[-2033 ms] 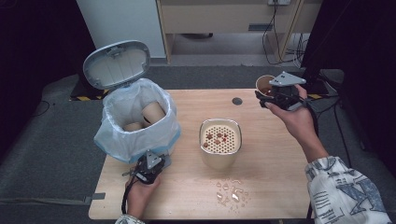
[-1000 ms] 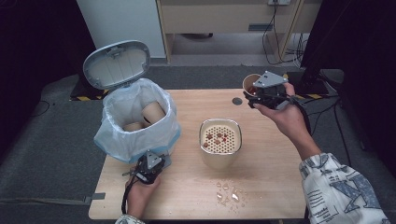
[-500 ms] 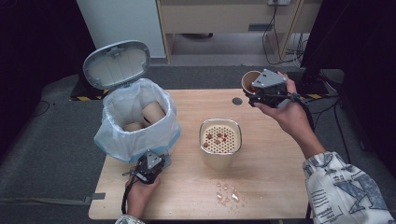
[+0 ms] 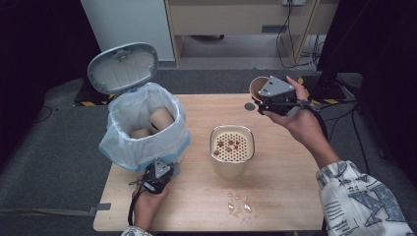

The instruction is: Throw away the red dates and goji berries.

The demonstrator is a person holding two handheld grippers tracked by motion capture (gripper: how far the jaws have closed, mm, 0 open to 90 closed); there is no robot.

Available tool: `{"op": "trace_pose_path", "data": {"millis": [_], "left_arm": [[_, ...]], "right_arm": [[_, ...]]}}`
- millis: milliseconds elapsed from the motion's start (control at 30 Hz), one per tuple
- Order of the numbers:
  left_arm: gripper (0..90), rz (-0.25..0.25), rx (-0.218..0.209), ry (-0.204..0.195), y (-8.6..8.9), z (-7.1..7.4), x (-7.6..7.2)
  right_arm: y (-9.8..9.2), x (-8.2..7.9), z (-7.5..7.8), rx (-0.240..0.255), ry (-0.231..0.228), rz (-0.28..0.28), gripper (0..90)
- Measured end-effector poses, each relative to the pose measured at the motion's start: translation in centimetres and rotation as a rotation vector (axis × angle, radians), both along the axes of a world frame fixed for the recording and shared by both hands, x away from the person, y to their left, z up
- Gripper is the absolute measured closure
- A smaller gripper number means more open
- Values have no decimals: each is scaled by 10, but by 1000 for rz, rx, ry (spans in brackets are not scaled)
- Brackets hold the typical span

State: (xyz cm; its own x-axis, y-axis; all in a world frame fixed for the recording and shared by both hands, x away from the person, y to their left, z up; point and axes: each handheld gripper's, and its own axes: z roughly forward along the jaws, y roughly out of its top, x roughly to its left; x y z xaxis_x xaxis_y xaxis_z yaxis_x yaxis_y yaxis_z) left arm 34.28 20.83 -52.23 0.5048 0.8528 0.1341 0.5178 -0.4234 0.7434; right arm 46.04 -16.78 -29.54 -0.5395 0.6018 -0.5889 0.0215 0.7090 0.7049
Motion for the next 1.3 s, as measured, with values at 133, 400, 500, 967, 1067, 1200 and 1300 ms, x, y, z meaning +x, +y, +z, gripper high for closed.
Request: {"op": "trace_pose_path", "data": {"millis": [133, 400, 500, 967, 1067, 1200, 1300], "left_arm": [[874, 0, 2, 0, 0, 0, 0], [874, -1, -5, 0, 1, 0, 0], [874, 1, -1, -1, 0, 0, 0], [874, 2, -1, -2, 0, 0, 0], [874, 1, -2, -2, 0, 0, 0], [874, 1, -1, -2, 0, 0, 0], [874, 1, -2, -2, 0, 0, 0]], "right_arm": [[2, -2, 1, -1, -3, 7, 328], [3, -4, 1, -2, -7, 8, 328], [7, -8, 1, -9, -10, 29, 328], [18, -10, 4, -38, -28, 52, 327], [22, -11, 4, -66, -40, 56, 327], [25, -13, 3, -100, -54, 59, 327], [26, -15, 3, -106, -64, 65, 327]]}}
